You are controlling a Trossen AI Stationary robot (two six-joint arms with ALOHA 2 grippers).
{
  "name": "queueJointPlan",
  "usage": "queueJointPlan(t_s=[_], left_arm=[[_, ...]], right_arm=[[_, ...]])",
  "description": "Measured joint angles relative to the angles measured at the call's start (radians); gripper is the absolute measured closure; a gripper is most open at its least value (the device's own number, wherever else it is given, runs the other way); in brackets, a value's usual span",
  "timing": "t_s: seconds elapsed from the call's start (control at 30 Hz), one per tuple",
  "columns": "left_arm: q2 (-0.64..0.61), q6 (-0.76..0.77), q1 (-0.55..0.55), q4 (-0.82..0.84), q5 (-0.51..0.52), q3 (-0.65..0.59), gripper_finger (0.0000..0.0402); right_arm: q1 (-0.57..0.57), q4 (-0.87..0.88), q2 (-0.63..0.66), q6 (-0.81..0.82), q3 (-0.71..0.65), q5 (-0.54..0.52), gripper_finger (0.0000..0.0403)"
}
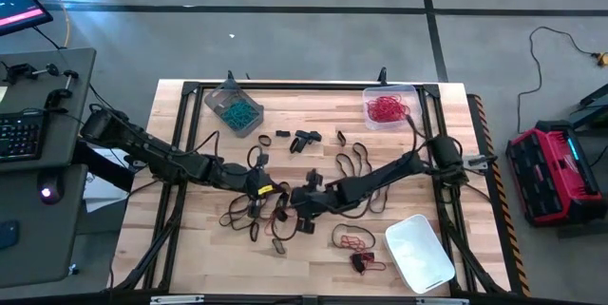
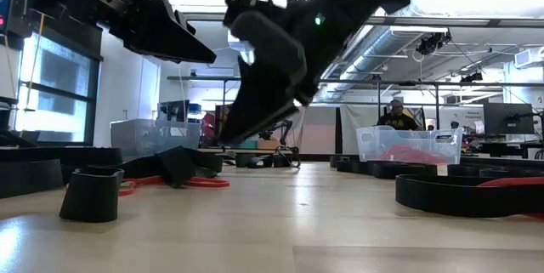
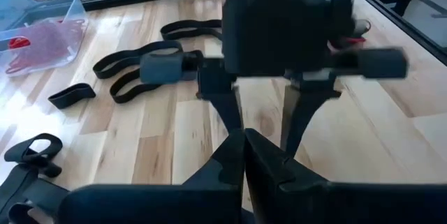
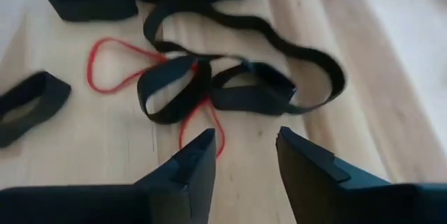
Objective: Sort rubber bands into baskets
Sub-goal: Put the red rubber band into the transparent bin
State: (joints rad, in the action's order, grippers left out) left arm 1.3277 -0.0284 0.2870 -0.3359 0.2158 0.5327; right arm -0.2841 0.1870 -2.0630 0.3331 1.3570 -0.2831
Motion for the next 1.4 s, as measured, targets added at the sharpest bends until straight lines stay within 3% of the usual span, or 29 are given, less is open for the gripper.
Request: queueJointPlan(t_s=[0.2, 0.57, 0.7, 0.8, 0.9, 1.13, 1.4], left_arm=[[0.0, -0.001, 0.002, 0.002, 0.0, 0.0, 0.0398], [0.0, -0.002, 0.002, 0.012, 0.0, 0.0, 0.0398], [0.0, -0.001, 0.002, 0.018, 0.0, 0.0, 0.0398], [0.0, 0.0, 0.002, 0.019, 0.0, 0.0, 0.0398], [0.0, 0.013, 0.002, 0.019, 0.0, 0.0, 0.0398], [0.0, 0.048, 0.002, 0.014, 0.041, 0.0, 0.0398], [0.0, 0.051, 0.002, 0.006, 0.085, -0.001, 0.0398]], right_arm=[[-0.011, -0.039, -0.045, 0.007, 0.0, 0.003, 0.0266], [0.009, -0.111, -0.107, 0.035, 0.001, 0.075, 0.031], [0.017, -0.106, -0.108, 0.035, 0.002, 0.076, 0.0341], [0.025, -0.091, -0.109, 0.033, 0.002, 0.076, 0.0386], [0.031, -0.065, -0.107, 0.032, 0.006, 0.078, 0.0394], [0.028, 0.124, -0.073, -0.002, 0.06, 0.032, 0.0401], [0.021, 0.442, 0.018, -0.017, 0.135, -0.163, 0.0403]])
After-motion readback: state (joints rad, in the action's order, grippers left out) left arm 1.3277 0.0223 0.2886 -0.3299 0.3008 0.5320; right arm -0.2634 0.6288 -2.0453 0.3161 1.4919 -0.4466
